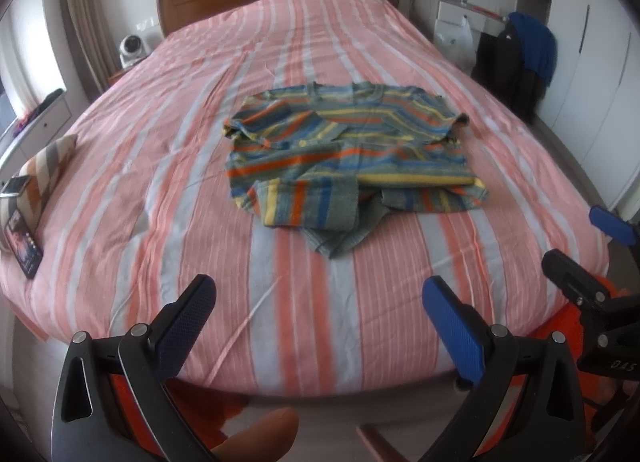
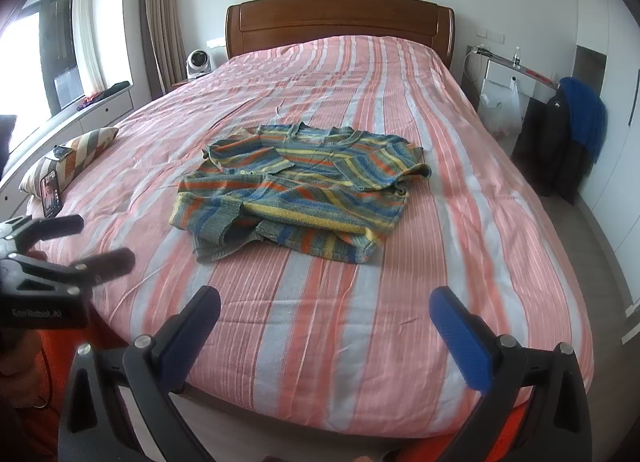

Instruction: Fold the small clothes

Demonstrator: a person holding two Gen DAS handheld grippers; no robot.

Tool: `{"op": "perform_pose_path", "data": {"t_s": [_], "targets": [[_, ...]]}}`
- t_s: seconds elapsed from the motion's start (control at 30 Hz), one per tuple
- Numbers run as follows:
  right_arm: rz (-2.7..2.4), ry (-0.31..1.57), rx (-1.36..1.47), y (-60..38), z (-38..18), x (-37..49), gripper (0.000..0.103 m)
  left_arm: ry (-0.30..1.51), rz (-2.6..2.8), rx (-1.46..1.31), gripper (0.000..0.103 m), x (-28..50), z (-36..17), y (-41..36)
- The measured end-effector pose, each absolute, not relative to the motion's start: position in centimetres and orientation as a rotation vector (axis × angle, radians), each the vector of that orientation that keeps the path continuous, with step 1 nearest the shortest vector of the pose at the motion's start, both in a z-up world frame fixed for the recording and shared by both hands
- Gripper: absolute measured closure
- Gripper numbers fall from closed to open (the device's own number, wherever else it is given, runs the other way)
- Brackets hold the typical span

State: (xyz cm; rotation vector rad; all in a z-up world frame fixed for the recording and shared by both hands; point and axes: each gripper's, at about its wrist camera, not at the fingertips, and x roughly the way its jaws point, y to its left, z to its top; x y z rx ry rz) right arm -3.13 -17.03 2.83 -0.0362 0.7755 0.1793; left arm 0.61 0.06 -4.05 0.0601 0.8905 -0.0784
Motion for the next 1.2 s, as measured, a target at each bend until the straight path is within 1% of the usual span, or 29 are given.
{"op": "perform_pose_path", "data": {"t_s": [0.47,1.2], "targets": [[0.148,0.764,-0.009,-17.5,2.9,-2.8,0.0,0.875,-0.074,0.066,0.0,0.5,-3.7,-0.3],[0.157,0.814,-0.034,-16.7,1.1,-2.2,0.0,0.921,-0.061,0.042,0.0,1.1,-5.1,0.2]]}}
